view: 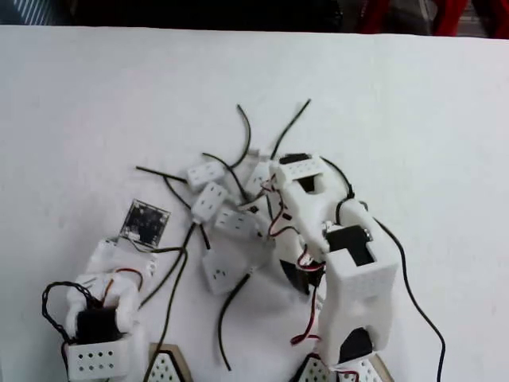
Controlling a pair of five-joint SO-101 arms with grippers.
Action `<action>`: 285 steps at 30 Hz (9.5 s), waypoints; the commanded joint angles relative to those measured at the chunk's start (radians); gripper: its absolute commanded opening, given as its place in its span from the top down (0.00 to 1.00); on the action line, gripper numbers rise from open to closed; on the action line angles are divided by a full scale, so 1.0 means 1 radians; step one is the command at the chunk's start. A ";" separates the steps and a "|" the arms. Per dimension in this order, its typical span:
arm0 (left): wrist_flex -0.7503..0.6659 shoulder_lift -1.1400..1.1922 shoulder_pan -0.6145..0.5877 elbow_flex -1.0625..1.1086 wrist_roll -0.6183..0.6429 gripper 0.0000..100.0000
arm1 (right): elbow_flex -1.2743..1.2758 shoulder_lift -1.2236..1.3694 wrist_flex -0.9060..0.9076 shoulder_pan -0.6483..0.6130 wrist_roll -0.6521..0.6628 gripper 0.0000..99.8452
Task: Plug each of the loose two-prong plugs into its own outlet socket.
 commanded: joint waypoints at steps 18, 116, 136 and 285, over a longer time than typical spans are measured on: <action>-0.017 -0.008 -0.012 -0.008 -0.012 0.97 | 0.167 -1.066 0.027 0.004 -0.003 0.98; -0.015 -0.008 -0.013 -0.008 -0.012 0.97 | 0.184 -0.541 -0.217 0.061 -0.322 0.87; -0.015 -0.008 -0.013 -0.008 -0.012 0.97 | 0.209 -0.311 -0.295 0.056 -0.322 0.87; -0.244 -0.008 0.604 -0.419 0.327 0.82 | 0.925 -1.824 -0.958 -0.533 -0.555 0.98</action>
